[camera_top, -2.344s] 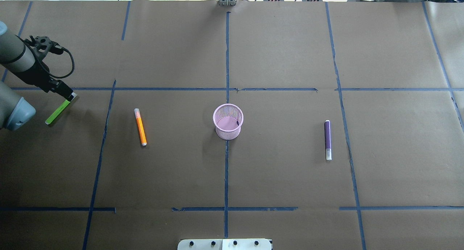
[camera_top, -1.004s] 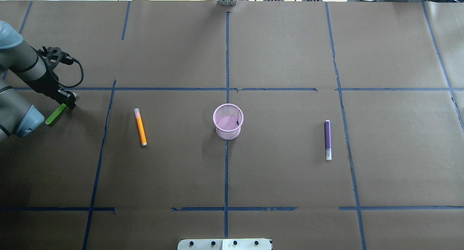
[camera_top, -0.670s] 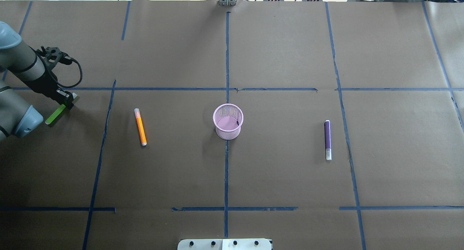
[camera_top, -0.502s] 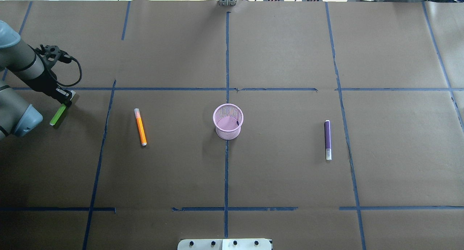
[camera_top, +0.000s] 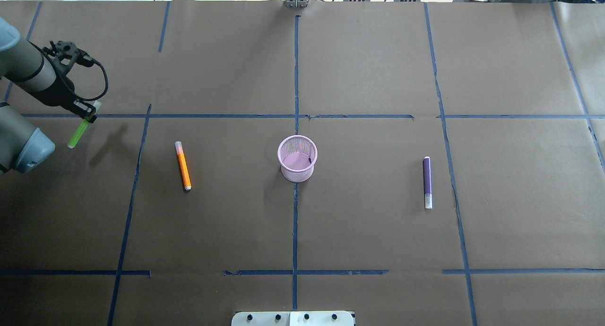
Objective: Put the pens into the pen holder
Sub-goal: 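Lift the green highlighter with the left gripper and carry it over the pink cup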
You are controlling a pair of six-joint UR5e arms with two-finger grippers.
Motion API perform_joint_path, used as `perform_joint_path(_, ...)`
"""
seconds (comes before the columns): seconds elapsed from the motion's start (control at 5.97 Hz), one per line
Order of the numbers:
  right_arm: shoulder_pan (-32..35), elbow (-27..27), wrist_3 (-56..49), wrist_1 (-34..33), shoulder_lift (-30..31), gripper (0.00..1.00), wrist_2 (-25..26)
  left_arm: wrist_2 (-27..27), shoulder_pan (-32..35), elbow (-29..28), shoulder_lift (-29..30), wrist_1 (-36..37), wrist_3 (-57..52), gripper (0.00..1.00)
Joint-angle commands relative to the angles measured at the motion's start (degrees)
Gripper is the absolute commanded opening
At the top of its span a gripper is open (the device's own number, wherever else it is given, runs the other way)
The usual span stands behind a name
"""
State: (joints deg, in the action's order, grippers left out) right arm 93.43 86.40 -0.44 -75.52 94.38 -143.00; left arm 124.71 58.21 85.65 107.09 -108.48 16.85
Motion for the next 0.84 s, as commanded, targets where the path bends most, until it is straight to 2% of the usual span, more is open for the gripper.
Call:
perform_joint_path(0.0,0.0,0.0,-0.1,-0.1,0.0,1.0,0.0,-8.3,-0.1,5.4,2.2,-8.9,0.3,0.0)
perform_joint_path(0.17,0.0,0.0,-0.1,0.0,0.0,1.0,-0.1,-13.1,-0.8,6.8,3.4,-14.6,6.6,0.0)
perform_joint_path(0.5,0.0,0.0,-0.1,0.0,0.1,1.0,-0.3,-13.5,-4.7,8.4,10.0,-23.9,16.3,0.0)
perform_joint_path(0.67,0.0,0.1,-0.1,0.0,0.3,1.0,-0.4,-14.1,-7.3,9.4,10.5,-31.7,17.4,0.0)
